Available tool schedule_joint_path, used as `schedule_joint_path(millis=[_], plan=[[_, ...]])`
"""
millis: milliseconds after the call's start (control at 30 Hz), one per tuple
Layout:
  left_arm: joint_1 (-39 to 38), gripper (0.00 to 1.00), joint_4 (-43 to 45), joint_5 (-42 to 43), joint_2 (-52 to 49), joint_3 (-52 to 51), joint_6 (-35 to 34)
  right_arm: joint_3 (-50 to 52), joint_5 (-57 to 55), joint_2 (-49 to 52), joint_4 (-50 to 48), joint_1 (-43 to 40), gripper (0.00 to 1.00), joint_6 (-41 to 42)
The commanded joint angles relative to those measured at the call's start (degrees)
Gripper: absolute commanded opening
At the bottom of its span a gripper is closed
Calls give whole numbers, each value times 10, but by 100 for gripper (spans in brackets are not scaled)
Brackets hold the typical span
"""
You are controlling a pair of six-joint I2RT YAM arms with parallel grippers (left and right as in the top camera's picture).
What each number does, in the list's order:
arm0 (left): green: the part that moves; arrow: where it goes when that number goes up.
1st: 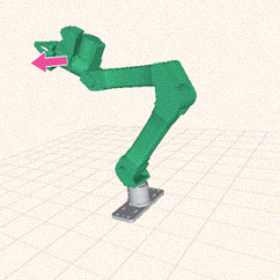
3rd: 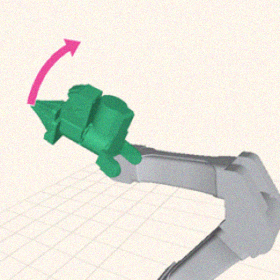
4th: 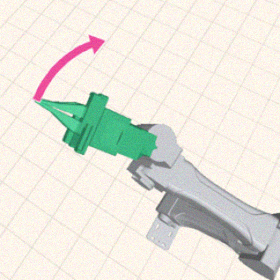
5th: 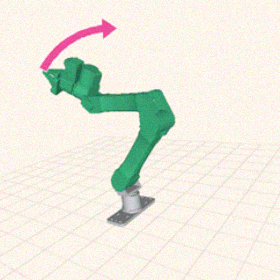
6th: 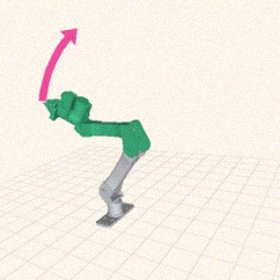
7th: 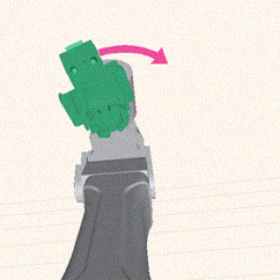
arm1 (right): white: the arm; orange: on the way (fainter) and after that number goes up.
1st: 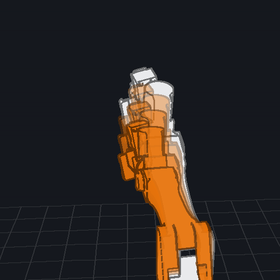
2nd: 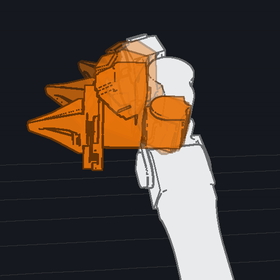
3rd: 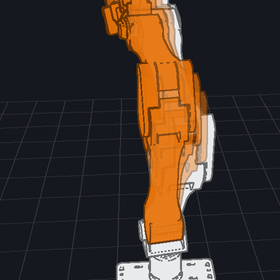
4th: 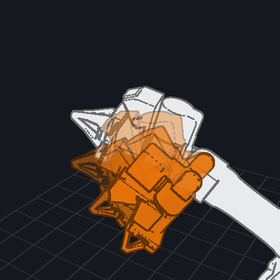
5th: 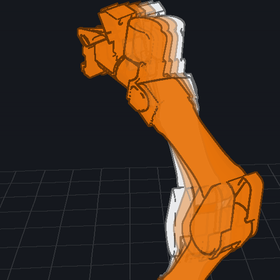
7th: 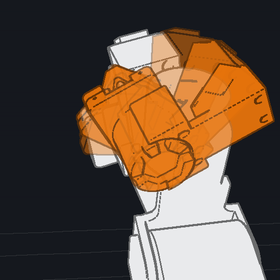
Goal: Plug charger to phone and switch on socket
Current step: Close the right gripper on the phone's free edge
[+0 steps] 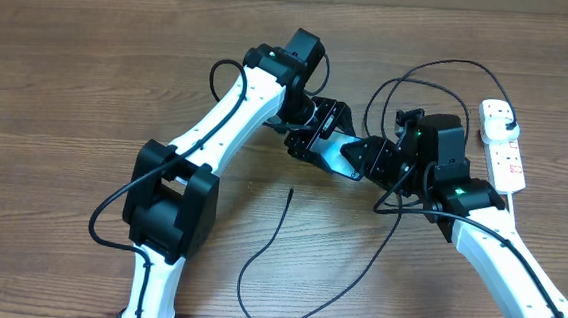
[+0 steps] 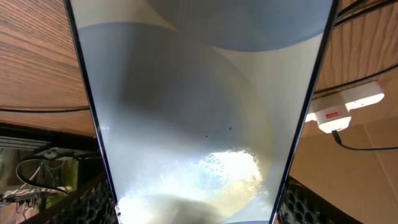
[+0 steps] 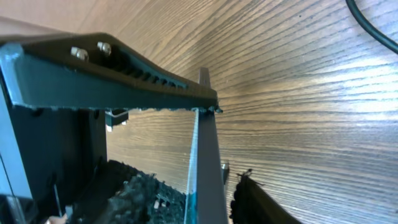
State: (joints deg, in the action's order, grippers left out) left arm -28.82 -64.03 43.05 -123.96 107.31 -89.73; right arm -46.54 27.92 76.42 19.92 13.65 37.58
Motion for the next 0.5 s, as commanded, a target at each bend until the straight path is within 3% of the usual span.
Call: schedule_joint_path(millis=[0, 467], plan=[[-9, 4, 0, 22, 0, 16, -12, -10, -9, 1, 0, 3, 39, -1], [-21, 4, 12, 22, 0, 16, -36, -10, -10, 1, 1, 3, 31, -1]])
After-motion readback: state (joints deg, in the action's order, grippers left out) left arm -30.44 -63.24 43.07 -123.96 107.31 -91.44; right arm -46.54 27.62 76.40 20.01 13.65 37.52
